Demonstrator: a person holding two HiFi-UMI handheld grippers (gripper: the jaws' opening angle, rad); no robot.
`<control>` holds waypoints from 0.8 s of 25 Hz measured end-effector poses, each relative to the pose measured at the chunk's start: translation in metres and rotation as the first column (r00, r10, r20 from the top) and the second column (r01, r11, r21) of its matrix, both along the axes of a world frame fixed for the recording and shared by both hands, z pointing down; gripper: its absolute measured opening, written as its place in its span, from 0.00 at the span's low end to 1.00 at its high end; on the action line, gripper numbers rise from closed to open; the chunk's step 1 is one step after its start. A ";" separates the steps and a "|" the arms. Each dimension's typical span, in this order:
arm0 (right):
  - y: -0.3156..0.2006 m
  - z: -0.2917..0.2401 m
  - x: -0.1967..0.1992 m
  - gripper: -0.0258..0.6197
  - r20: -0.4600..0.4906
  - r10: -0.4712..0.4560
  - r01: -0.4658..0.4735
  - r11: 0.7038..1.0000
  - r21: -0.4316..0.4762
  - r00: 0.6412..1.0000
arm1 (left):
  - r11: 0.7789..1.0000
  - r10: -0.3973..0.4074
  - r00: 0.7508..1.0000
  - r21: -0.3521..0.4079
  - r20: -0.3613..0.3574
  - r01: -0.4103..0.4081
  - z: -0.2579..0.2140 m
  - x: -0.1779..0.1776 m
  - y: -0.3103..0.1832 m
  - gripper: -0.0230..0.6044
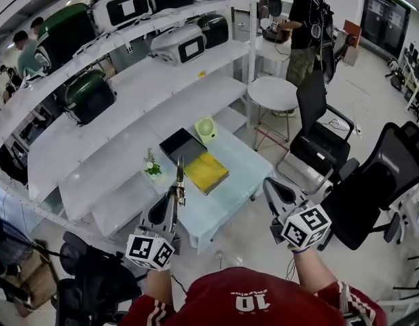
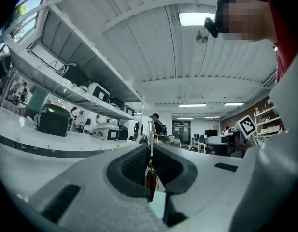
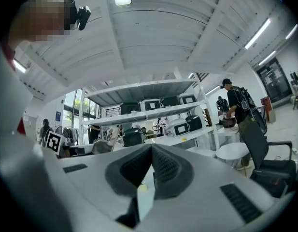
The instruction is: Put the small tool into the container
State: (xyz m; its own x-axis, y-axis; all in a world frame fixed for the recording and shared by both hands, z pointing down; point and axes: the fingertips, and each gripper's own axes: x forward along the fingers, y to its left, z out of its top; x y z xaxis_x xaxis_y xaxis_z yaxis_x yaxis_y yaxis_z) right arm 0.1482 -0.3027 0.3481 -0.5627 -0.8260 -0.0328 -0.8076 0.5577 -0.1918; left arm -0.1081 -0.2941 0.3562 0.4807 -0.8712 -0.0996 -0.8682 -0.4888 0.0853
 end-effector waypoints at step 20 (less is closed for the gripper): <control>-0.093 0.051 -0.077 0.05 -0.080 0.093 -0.101 0.989 -0.110 0.993 | 0.973 0.169 0.983 -0.149 -0.073 -0.178 0.082 -0.040 -0.137 0.07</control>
